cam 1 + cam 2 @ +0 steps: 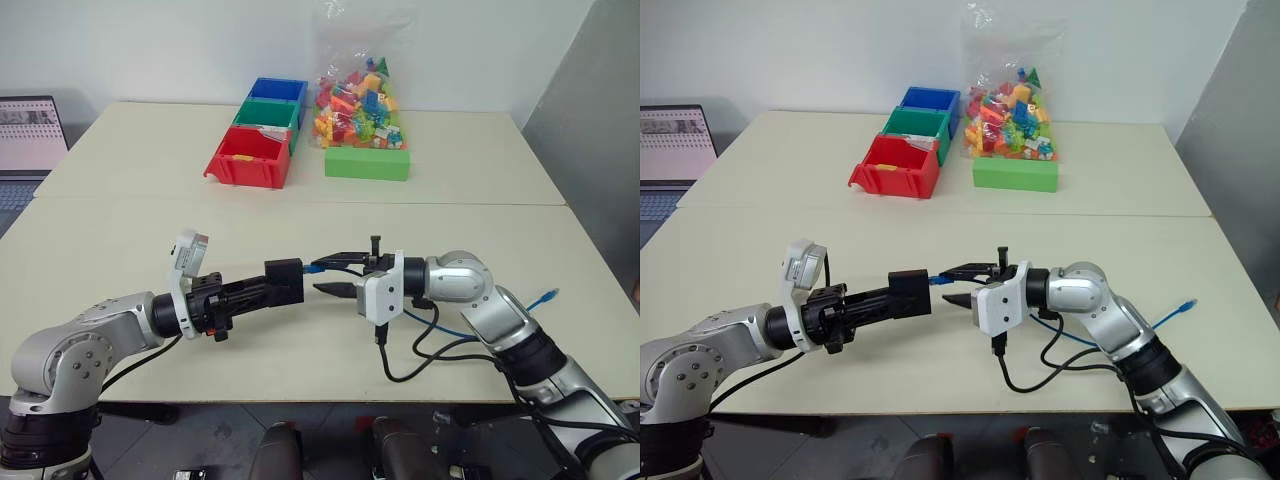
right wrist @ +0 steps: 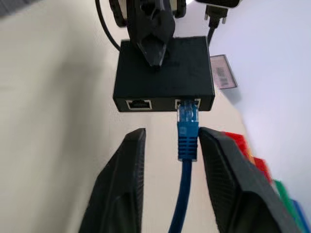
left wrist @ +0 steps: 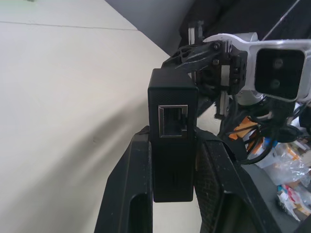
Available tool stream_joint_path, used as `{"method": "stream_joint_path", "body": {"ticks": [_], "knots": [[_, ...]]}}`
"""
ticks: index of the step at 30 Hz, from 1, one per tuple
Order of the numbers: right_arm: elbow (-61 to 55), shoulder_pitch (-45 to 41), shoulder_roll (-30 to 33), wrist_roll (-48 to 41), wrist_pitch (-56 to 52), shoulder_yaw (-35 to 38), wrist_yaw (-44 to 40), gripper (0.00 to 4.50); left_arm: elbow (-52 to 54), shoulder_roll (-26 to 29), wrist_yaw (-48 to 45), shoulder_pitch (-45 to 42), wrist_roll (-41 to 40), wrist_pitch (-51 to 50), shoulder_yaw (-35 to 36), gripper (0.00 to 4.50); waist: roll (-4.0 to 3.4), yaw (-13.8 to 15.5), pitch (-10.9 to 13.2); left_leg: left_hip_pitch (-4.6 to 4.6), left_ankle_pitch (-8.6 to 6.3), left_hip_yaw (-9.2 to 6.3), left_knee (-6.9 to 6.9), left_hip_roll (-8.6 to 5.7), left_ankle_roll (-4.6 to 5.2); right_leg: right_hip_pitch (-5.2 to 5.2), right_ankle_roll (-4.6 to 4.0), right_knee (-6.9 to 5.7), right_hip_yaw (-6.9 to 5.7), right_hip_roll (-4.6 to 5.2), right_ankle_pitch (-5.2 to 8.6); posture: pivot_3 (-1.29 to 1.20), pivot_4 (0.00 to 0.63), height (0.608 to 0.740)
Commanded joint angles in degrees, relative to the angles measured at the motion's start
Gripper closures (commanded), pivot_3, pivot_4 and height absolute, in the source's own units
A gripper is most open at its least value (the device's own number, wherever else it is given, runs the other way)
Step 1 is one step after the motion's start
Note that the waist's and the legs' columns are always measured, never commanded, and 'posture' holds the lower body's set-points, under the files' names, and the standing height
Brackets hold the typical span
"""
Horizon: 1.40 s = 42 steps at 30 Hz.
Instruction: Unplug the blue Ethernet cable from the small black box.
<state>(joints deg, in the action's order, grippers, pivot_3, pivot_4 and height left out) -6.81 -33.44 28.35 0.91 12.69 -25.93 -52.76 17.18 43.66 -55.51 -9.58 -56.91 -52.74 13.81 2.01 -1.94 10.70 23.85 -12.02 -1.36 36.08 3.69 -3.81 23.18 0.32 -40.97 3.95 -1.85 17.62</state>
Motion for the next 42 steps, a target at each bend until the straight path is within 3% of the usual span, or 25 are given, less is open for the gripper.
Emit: {"method": "stream_joint_path", "body": {"ticks": [1,8,15,38,42], "knots": [[-11.8,1.4,1.5,-15.1,-20.7,3.5,-4.4,2.12,0.1,1.4,-5.0,-0.3,3.0,4.2,-1.7,3.73,-0.01,0.1,0.0,0.0,0.0,0.0,0.0,0.0,0.0,0.0,0.0,0.0,0.0,0.01,0.0,0.0,0.15,0.74],[-15.5,0.7,-0.1,-36.5,-51.7,10.8,-1.0,2.12,-0.8,0.9,-11.2,0.3,6.1,9.6,-3.0,3.73,-0.01,0.0,0.0,-0.01,0.0,0.0,0.0,0.01,0.01,0.0,0.07,0.0,0.0,0.0,0.04,0.0,0.15,0.74],[-13.1,1.5,-3.9,-46.6,-64.1,15.2,2.3,2.12,-1.4,0.9,-14.3,0.7,6.4,11.4,-2.9,3.73,-0.01,0.0,0.0,0.01,-0.01,0.01,-0.01,0.01,0.02,0.03,0.18,0.03,0.0,-0.02,0.11,0.0,0.15,0.74],[-8.5,-0.1,-8.2,-46.8,-66.2,15.1,2.9,2.12,-1.6,0.8,-16.8,1.8,8.4,14.4,-3.2,3.73,-0.02,-0.5,0.0,0.02,-0.01,0.02,-0.02,0.02,0.02,0.04,0.27,0.05,-0.01,-0.04,0.16,0.0,0.15,0.74],[-8.5,-0.2,-8.2,-46.4,-66.1,14.7,2.7,2.8,-1.4,0.7,-16.5,1.7,8.3,14.2,-3.1,3.73,-0.02,-0.5,0.0,0.03,-0.01,0.02,-0.02,0.02,0.02,0.04,0.27,0.05,-0.01,-0.04,0.16,0.0,0.15,0.74]]}}
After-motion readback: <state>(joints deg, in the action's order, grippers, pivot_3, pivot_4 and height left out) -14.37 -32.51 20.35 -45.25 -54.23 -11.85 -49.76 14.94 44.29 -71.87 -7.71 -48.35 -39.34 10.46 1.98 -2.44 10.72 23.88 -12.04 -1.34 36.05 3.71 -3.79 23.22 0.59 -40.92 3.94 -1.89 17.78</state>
